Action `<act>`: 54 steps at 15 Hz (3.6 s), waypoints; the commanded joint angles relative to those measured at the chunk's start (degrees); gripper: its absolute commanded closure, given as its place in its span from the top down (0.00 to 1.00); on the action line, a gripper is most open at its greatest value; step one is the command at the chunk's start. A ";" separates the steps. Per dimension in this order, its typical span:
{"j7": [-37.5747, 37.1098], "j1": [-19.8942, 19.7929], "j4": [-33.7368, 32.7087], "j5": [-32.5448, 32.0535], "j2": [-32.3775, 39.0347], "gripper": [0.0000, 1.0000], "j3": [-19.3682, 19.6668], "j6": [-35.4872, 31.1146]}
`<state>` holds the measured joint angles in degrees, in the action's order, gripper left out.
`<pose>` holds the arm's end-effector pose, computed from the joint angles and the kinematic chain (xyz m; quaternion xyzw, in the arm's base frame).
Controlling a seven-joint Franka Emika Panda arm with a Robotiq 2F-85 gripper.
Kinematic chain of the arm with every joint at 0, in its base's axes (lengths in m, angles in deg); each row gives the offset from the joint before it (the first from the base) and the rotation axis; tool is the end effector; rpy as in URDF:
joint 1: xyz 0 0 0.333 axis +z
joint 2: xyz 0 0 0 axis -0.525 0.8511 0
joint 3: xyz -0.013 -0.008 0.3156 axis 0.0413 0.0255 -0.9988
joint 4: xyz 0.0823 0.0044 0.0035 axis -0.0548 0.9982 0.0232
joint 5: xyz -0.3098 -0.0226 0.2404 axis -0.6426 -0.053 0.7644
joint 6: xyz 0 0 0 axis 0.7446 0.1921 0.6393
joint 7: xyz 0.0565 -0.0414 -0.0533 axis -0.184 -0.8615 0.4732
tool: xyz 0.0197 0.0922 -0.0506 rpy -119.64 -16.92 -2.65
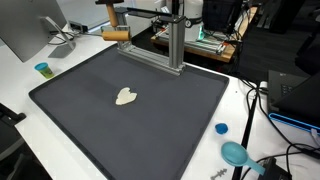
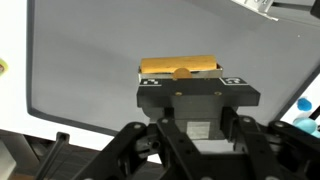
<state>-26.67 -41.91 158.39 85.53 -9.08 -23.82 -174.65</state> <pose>0.4909 -0.1284 0.5186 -0.9827 -0.1662 -0.0799 0.0166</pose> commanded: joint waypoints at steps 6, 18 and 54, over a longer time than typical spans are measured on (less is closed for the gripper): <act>-23.56 4.72 0.45 -7.52 -8.12 0.21 -2.41 12.06; -26.07 5.84 0.54 -7.44 -7.30 0.21 -2.05 12.80; -37.79 9.23 18.29 -5.20 -12.64 0.78 -5.32 13.55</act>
<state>-63.61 -33.46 175.35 80.39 -19.43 -28.67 -162.35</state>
